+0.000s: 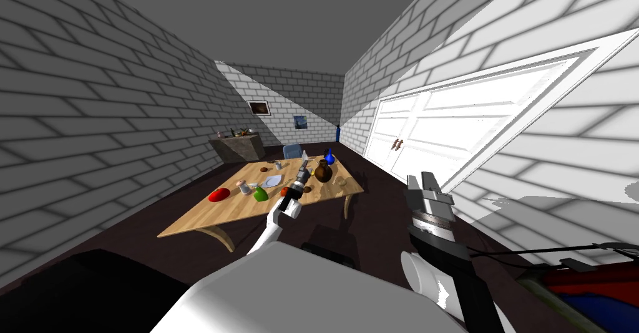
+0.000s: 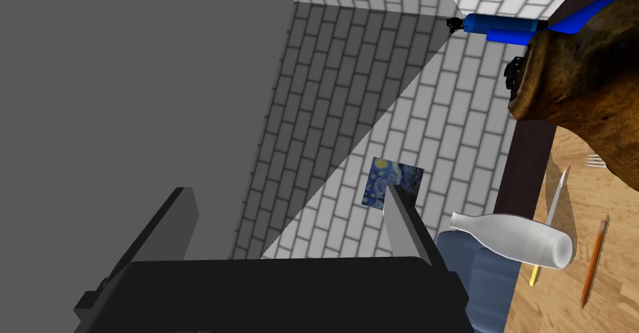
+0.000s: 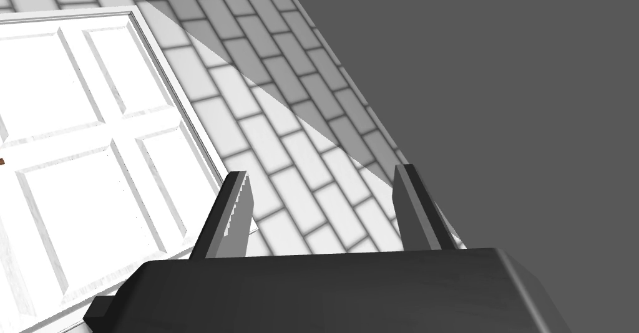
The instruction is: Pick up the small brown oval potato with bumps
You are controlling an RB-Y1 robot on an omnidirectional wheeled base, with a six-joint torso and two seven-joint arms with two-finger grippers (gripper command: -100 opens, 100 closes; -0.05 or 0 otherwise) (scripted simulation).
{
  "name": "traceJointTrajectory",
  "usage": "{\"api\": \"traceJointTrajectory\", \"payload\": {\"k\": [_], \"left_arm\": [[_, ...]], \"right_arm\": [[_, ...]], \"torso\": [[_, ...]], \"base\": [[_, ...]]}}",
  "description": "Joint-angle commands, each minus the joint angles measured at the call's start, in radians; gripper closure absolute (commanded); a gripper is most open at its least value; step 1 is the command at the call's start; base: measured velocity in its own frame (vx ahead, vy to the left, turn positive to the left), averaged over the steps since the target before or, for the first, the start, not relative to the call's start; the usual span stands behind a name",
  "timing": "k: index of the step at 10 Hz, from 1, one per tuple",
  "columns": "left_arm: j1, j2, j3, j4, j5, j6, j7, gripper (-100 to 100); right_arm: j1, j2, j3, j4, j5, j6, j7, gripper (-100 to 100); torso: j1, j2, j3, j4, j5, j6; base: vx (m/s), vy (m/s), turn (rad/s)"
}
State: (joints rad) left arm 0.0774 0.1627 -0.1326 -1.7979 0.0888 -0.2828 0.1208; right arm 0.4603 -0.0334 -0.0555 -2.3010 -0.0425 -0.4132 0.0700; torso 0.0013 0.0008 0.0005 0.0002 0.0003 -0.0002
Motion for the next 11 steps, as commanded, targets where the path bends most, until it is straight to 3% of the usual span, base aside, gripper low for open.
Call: {"api": "traceJointTrajectory", "payload": {"k": [1,2,3,4,7,8,9,11], "left_arm": [[-0.044,0.007,-0.007,0.05,0.017,0.037,0.016,-100],[-0.044,0.007,-0.007,0.065,0.017,0.037,0.016,-100],[-0.082,0.011,-0.014,0.102,0.032,0.061,0.029,-100],[-0.082,0.011,-0.014,0.125,0.032,0.061,0.029,-100],[-0.156,0.016,-0.028,0.232,0.064,0.111,0.053,-100],[-0.156,0.016,-0.028,0.247,0.064,0.111,0.053,-100],[-0.193,0.017,-0.035,0.272,0.081,0.136,0.064,-100],[-0.193,0.017,-0.035,0.309,0.081,0.136,0.064,-100]], "right_arm": [[0.0,0.0,0.0,0.0,0.0,0.0,0.0,0],[0.0,0.0,0.0,0.0,0.0,0.0,0.0,0],[0.0,0.0,0.0,0.0,0.0,0.0,0.0,0],[0.0,0.0,0.0,0.0,0.0,0.0,0.0,0],[0.0,0.0,0.0,0.0,0.0,0.0,0.0,0],[0.0,0.0,0.0,0.0,0.0,0.0,0.0,0],[0.0,0.0,0.0,0.0,0.0,0.0,0.0,0],[0.0,0.0,0.0,0.0,0.0,0.0,0.0,0]], "torso": [[0.0,0.0,0.0,0.0,0.0,0.0],[0.0,0.0,0.0,0.0,0.0,0.0],[0.0,0.0,0.0,0.0,0.0,0.0],[0.0,0.0,0.0,0.0,0.0,0.0],[0.0,0.0,0.0,0.0,0.0,0.0],[0.001,0.0,0.0,0.0,0.0,0.0],[0.001,0.0,0.0,0.0,0.0,0.0],[0.0,0.0,0.0,0.0,0.0,0.0]], "base": [[-0.024,0.028,-0.012],[-0.022,0.023,-0.01],[-0.022,0.021,-0.008],[-0.022,0.019,-0.007],[-0.022,0.026,-0.006],[-0.018,0.029,-0.003],[-0.021,0.031,-0.002],[-0.014,0.019,-0.002]]}}
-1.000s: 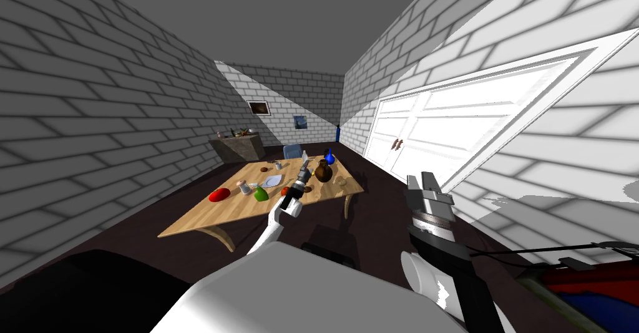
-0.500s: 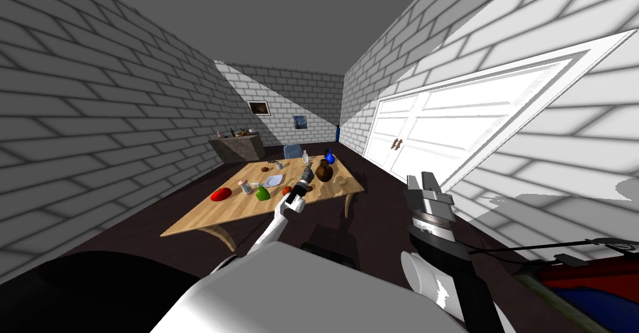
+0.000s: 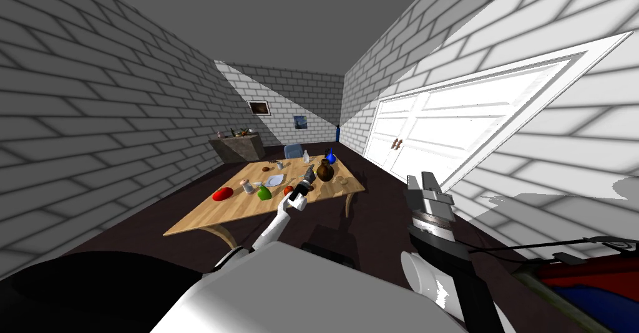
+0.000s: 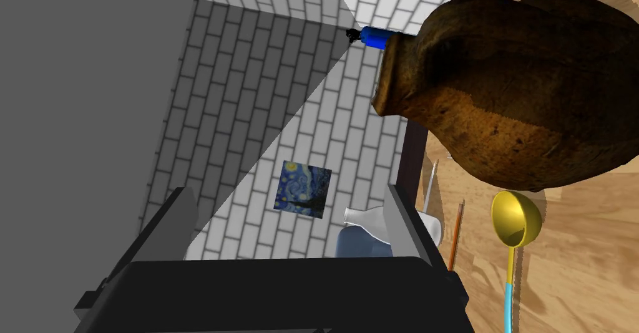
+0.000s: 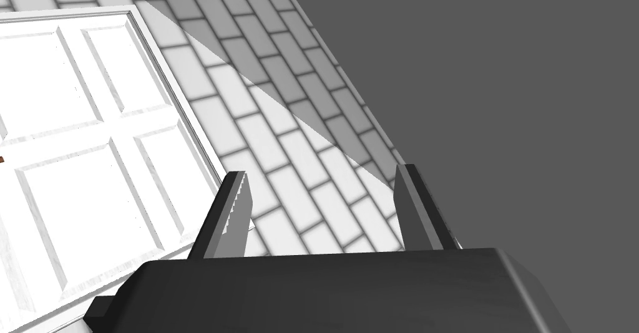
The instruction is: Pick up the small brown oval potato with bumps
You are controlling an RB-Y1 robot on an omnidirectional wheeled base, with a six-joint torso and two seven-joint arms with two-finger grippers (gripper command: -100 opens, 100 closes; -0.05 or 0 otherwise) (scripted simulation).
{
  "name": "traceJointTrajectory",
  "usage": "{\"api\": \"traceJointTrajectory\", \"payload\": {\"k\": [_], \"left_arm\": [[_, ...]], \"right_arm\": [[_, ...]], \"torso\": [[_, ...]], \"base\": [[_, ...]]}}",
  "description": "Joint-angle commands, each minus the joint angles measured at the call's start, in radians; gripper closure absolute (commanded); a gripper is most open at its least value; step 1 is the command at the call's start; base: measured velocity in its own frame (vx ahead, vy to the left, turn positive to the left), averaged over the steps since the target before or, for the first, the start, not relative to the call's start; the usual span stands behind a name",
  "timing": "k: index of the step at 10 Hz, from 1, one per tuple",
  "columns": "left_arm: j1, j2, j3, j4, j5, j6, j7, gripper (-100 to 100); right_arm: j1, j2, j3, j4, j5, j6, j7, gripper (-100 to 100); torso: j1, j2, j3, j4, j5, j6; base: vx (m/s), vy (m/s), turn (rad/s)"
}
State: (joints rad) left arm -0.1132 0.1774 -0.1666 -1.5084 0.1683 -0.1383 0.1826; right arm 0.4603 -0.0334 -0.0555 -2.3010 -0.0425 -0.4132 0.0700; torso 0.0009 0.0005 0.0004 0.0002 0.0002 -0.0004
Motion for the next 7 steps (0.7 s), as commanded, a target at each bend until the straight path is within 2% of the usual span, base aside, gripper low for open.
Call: {"api": "traceJointTrajectory", "payload": {"k": [1,3,4,5,6,7], "left_arm": [[-0.038,0.002,-0.008,0.05,0.019,0.016,0.013,-100],[-0.038,0.002,-0.008,0.08,0.019,0.016,0.013,-100],[-0.073,0.001,-0.015,0.122,0.037,0.041,0.023,-100],[-0.073,0.001,-0.015,0.141,0.037,0.041,0.023,-100],[-0.107,-0.001,-0.022,0.178,0.055,0.066,0.032,-100],[-0.107,-0.001,-0.022,0.202,0.055,0.066,0.032,-100]], "right_arm": [[0.0,0.0,0.0,0.0,0.0,0.0,0.0,0],[0.0,0.0,0.0,0.0,0.0,0.0,0.0,0],[0.0,0.0,0.0,0.0,0.0,0.0,0.0,0],[0.0,0.0,0.0,0.0,0.0,0.0,0.0,0],[0.0,0.0,0.0,0.0,0.0,0.0,0.0,0],[0.0,0.0,0.0,0.0,0.0,0.0,0.0,0]], "torso": [[0.0,0.0,0.0,0.0,0.0,0.0],[0.0,0.0,0.0,0.0,0.0,0.0],[0.0,0.0,0.0,0.0,0.0,0.0],[0.001,0.0,0.0,0.0,0.0,0.0],[0.001,0.0,0.0,0.0,0.0,0.0],[0.001,0.0,0.0,0.0,0.0,0.0]], "base": [[-0.016,0.019,0.005],[-0.01,0.018,-0.002],[-0.01,0.027,0.008],[-0.015,0.03,-0.003],[-0.018,0.039,0.01],[-0.013,0.033,-0.002]]}}
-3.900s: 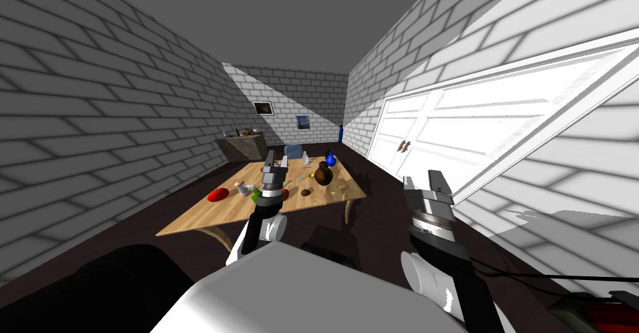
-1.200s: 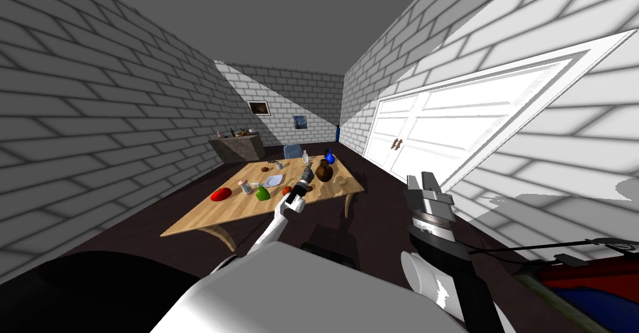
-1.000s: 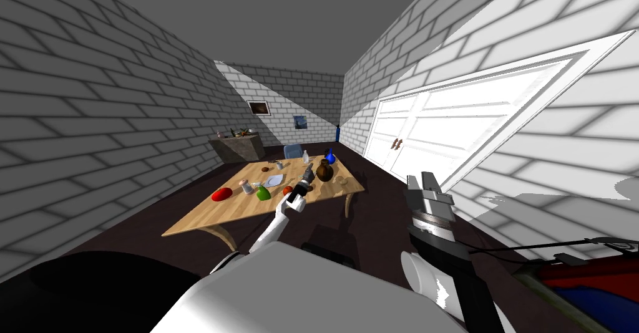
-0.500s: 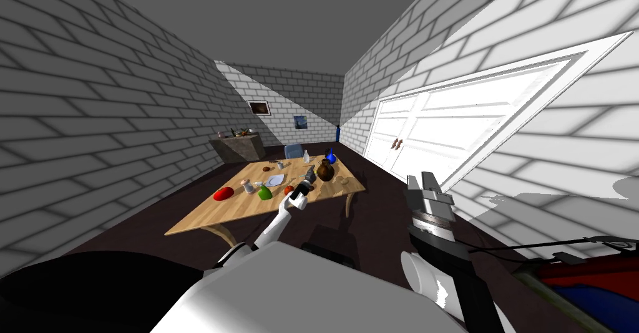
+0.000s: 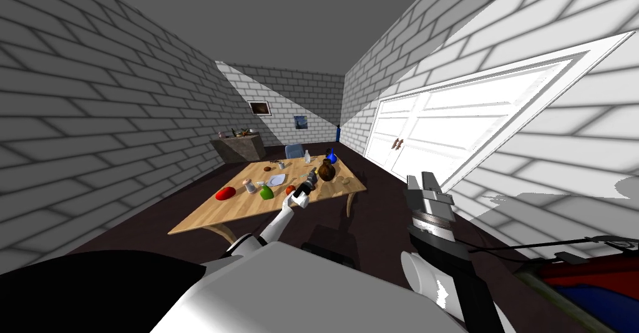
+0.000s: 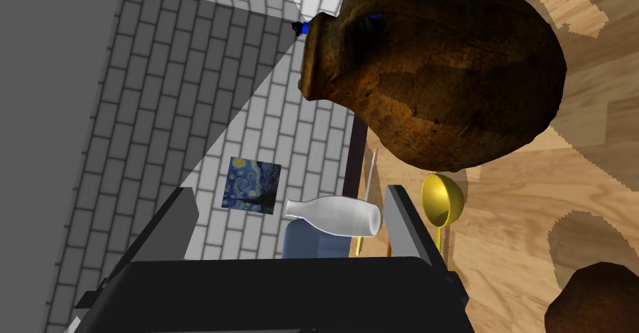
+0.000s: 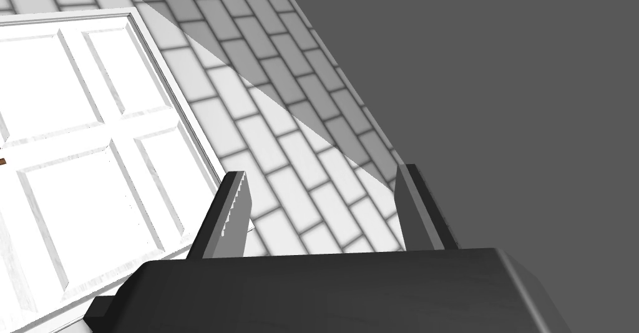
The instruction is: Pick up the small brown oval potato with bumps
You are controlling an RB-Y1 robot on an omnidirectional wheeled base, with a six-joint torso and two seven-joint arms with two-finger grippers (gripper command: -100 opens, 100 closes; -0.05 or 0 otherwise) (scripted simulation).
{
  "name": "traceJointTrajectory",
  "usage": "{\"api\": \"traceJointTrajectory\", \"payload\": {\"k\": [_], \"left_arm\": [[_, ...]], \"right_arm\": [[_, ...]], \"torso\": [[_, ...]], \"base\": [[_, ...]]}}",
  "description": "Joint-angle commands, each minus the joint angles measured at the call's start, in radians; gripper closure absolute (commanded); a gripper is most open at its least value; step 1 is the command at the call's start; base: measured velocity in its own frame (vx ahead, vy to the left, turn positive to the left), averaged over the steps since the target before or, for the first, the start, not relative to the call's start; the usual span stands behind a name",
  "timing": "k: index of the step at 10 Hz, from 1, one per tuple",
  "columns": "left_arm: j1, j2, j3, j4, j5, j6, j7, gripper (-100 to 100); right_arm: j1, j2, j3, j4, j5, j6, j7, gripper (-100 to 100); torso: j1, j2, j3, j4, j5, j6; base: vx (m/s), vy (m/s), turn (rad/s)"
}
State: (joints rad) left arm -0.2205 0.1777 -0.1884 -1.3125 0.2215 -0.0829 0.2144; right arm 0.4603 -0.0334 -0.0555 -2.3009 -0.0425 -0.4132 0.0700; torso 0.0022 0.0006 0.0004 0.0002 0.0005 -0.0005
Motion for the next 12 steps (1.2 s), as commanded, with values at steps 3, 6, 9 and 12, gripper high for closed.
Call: {"api": "traceJointTrajectory", "payload": {"k": [3,6,9,12], "left_arm": [[-0.064,-0.008,-0.013,0.099,0.039,0.06,0.016,-100],[-0.095,-0.013,-0.019,0.182,0.058,0.084,0.023,-100],[-0.152,-0.025,-0.03,0.285,0.095,0.131,0.035,-100],[-0.203,-0.041,-0.04,0.392,0.131,0.175,0.044,-100]], "right_arm": [[0.0,0.0,0.0,0.0,0.0,0.0,0.0,0],[0.0,0.0,0.0,0.0,0.0,0.0,0.0,0],[0.0,0.0,0.0,0.0,0.0,0.0,0.0,0],[0.0,0.0,0.0,0.0,0.0,0.0,0.0,0]], "torso": [[0.0,0.0,0.0,0.0,0.0,0.0],[0.0,0.0,0.0,0.0,0.0,0.0],[0.0,-0.001,0.0,0.0,0.0,0.0],[0.002,-0.001,-0.001,0.0,0.0,0.0]], "base": [[-0.013,0.037,0.011],[-0.01,0.04,0.009],[-0.002,0.041,0.018],[0.004,0.065,0.021]]}}
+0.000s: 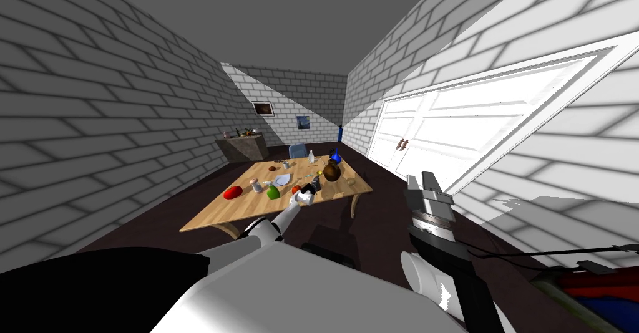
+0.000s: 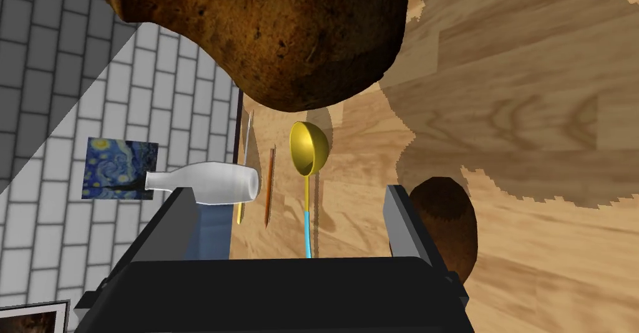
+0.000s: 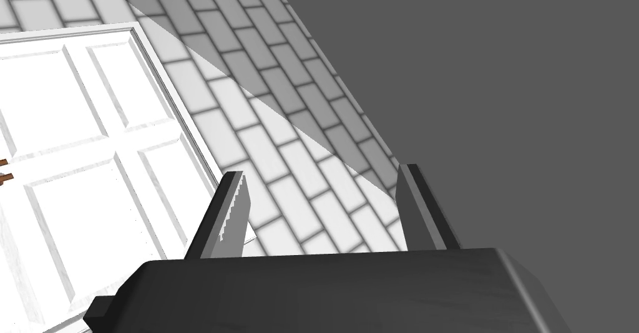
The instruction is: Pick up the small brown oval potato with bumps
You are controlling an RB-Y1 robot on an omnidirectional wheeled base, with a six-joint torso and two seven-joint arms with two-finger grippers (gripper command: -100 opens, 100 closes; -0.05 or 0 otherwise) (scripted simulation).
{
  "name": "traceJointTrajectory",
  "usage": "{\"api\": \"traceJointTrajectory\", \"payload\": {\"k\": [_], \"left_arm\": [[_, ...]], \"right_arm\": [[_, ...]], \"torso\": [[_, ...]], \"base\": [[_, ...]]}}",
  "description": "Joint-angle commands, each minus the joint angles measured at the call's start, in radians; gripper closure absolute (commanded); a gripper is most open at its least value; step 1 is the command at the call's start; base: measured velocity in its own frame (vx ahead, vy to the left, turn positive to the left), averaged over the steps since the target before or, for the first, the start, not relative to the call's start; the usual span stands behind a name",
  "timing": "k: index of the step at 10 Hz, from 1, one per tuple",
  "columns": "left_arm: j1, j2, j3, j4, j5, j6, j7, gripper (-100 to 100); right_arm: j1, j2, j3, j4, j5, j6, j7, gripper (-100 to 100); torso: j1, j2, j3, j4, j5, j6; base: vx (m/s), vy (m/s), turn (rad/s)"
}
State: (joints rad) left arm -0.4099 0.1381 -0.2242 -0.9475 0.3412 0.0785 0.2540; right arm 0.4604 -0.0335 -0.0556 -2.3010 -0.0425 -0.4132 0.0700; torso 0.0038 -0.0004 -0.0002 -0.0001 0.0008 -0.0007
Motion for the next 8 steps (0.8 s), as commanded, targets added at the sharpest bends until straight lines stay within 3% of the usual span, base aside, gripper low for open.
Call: {"api": "traceJointTrajectory", "payload": {"k": [1,4,8], "left_arm": [[-0.014,-0.001,-0.005,0.03,0.012,0.013,0.004,-100],[-0.079,-0.029,-0.017,0.151,0.062,0.072,0.012,-100],[-0.127,-0.063,-0.025,0.275,0.104,0.119,0.016,-100]], "right_arm": [[0.0,0.0,0.0,0.0,0.0,0.0,0.0,0],[0.0,0.0,0.0,0.0,0.0,0.0,0.0,0],[0.0,0.0,0.0,0.0,0.0,0.0,0.0,0]], "torso": [[0.0,0.0,0.0,0.0,0.0,0.0],[0.0,-0.001,0.0,0.0,0.0,0.0],[0.001,-0.002,-0.001,0.0,0.0,0.0]], "base": [[0.008,0.048,0.016],[0.023,0.068,0.038],[0.03,0.073,0.033]]}}
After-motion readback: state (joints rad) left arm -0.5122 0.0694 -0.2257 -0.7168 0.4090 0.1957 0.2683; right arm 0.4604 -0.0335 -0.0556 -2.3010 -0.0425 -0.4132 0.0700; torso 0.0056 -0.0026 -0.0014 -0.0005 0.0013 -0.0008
